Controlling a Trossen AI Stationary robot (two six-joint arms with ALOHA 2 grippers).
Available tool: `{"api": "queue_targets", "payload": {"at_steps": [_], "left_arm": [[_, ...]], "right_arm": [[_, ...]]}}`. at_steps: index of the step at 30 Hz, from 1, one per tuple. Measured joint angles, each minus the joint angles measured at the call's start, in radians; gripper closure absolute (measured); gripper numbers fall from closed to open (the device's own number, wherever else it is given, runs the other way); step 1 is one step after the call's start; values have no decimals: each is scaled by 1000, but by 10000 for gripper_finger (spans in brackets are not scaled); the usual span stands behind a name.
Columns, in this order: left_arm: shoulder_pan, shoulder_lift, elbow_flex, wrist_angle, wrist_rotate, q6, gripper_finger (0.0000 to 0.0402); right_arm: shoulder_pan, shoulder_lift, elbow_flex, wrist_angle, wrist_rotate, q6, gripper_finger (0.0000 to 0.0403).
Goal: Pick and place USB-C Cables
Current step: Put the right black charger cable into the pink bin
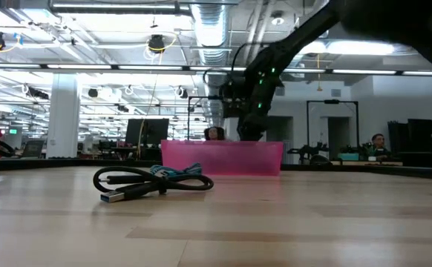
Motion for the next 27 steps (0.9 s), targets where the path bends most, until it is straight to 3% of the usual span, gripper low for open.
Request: {"api": "queue_targets", "payload": {"at_steps": [18, 27], "left_arm": [[32, 0, 0, -32, 3, -6, 176], [33, 0, 0, -50, -4, -6, 176]], "right_arm": [[8, 46, 3, 10, 2, -33, 325], [4, 48, 2, 11, 10, -52, 271]]}}
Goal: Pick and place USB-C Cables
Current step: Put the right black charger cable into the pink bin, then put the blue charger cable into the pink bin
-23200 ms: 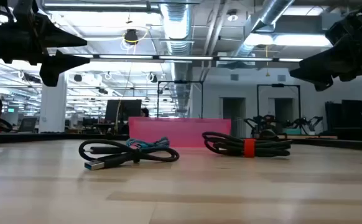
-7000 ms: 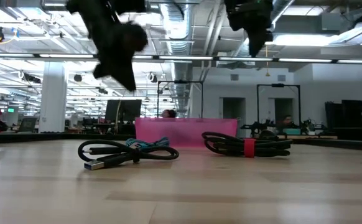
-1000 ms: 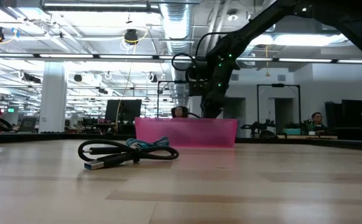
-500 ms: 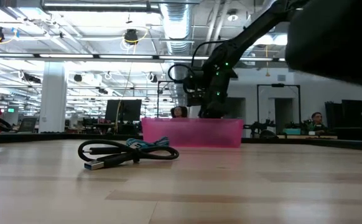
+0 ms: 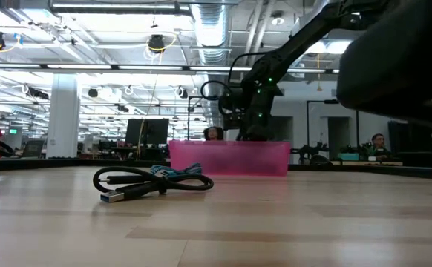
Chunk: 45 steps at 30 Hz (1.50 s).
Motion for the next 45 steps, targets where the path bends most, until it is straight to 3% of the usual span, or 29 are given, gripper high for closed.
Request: {"api": "queue_targets", "payload": {"at_steps": [8, 15, 21, 27, 35, 40, 45], "left_arm": [[0, 0, 0, -50, 0, 0, 176], [14, -6, 0, -100, 14, -12, 176], [55, -38, 0, -128, 97, -14, 176], [100, -73, 0, -261, 176, 8, 176], [179, -118, 0, -477, 343, 15, 176], [215, -124, 0, -626, 392, 112, 176], [237, -99, 0, -721, 391, 243, 176]], "right_arm": [[0, 1, 1, 7, 31, -4, 204], [0, -20, 82, -91, 40, 47, 152], [10, -92, 185, -161, 48, 99, 148], [25, -192, 301, -268, 63, 194, 148], [81, -387, 323, -363, 66, 423, 148], [178, -476, 323, -442, 67, 623, 148], [357, -527, 323, -499, 66, 833, 148]]}}
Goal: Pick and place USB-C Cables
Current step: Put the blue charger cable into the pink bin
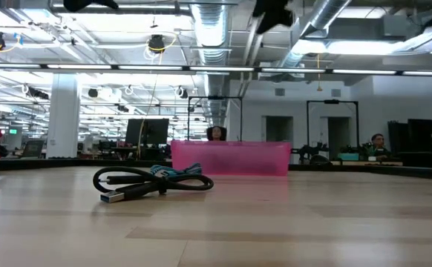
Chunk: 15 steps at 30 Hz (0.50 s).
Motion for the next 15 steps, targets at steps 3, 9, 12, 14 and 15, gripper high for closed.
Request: {"api": "queue_targets", "payload": {"at_steps": [3, 9, 12, 14, 15], "left_arm": [[9, 25, 0, 2, 1, 62, 176], [21, 100, 0, 48, 6, 117, 176], [20, 146, 0, 113, 14, 151, 176], [20, 179, 0, 167, 44, 178, 176], [20, 196, 0, 198, 64, 189, 176]], "right_arm": [[132, -18, 0, -22, 11, 130, 148], [425, -10, 0, -21, 131, 425, 148], [562, 21, 0, -20, 266, 558, 148], [641, 53, -1, -23, 343, 643, 148], [672, 70, -1, -21, 372, 684, 148]]}}
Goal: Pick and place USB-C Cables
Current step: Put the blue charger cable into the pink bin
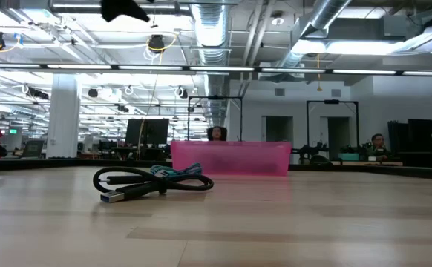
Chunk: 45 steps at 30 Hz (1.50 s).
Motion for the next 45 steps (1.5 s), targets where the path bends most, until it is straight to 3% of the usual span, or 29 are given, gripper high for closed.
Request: {"api": "queue_targets", "payload": {"at_steps": [4, 9, 16, 19, 21, 24, 27, 29, 37, 45], "left_arm": [[0, 68, 0, 108, 105, 40, 176], [0, 116, 0, 255, 235, 33, 176], [-1, 92, 0, 462, 408, -57, 176], [-32, 72, 1, 413, 461, -50, 176], [-78, 70, 1, 279, 424, 5, 176], [-163, 81, 0, 65, 254, 59, 176], [-236, 98, -11, -58, 68, 7, 176], [-274, 98, -46, -85, -4, -62, 176], [-385, 87, -284, 12, -123, -323, 176], [-424, 88, -547, 420, -156, -543, 176]], "right_arm": [[104, 87, 0, -2, 70, 146, 148], [163, 204, 0, -23, 83, 269, 148], [155, 337, -28, -99, 63, 304, 148], [130, 375, -45, -104, -3, 268, 148], [116, 395, -54, -106, -28, 240, 148], [100, 407, -65, -105, -66, 205, 148], [90, 399, -74, -108, -77, 160, 148], [84, 382, -76, -130, -78, 124, 148], [48, 285, -76, -221, -76, -6, 148], [-13, 169, -76, -287, -74, -177, 148]]}}
